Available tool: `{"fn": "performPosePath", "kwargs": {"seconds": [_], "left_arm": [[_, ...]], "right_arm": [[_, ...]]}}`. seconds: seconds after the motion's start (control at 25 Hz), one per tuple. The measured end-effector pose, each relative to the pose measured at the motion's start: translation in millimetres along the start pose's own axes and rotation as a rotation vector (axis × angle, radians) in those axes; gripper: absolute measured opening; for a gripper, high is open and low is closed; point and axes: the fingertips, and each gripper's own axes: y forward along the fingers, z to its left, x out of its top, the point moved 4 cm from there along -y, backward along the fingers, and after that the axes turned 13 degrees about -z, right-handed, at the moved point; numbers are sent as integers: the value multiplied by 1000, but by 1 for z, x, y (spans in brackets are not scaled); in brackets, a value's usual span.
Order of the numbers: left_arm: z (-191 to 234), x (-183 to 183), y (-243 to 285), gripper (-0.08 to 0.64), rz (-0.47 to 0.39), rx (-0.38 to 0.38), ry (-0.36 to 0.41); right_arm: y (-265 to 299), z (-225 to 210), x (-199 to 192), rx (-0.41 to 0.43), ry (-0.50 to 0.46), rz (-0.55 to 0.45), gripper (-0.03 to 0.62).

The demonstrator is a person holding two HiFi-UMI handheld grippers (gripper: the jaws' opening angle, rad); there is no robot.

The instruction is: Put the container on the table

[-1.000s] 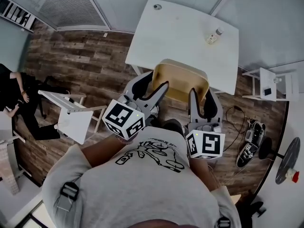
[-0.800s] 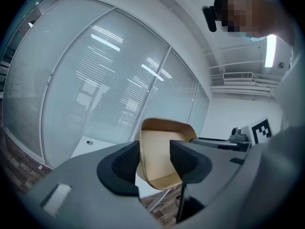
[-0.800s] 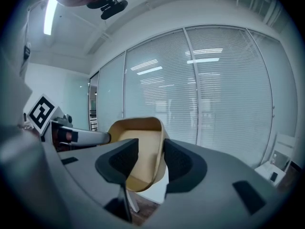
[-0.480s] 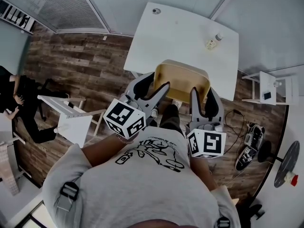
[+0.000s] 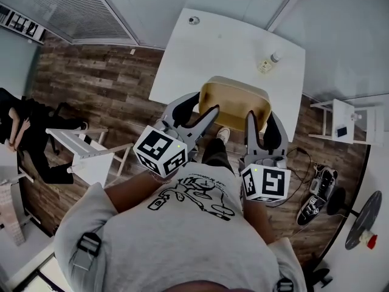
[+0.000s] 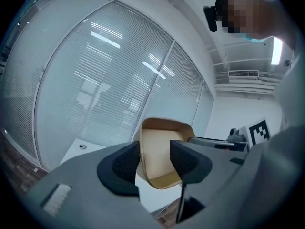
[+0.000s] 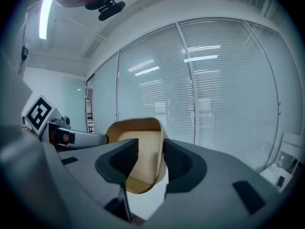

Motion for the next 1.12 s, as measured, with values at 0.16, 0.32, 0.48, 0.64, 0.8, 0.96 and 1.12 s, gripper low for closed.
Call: {"fn": "performPosePath", "kwargs": {"seconds": [0.16, 0.32, 0.48, 0.64, 0.8, 0.96, 1.12], "left_arm": [[0, -3, 41, 196, 1, 12, 4], [-1, -6, 85, 196, 2, 29, 3], [-6, -12, 114, 196, 0, 42, 4], [-11, -18, 145, 196, 2, 59, 4], [-10, -23, 165, 196, -4, 79, 7], [-10, -28, 183, 196, -7, 103, 7], [-1, -26, 188, 196, -9, 113, 7]], "right_arm": [[22, -36, -2, 6, 10, 1, 149], [45, -77, -1, 19, 19, 3, 149], [57, -106, -3, 31, 22, 3, 149], [71, -138, -6, 44, 29, 7, 149], [83, -157, -11, 63, 36, 12, 149], [93, -175, -16, 85, 39, 23, 149], [104, -175, -16, 98, 36, 25, 149]]}}
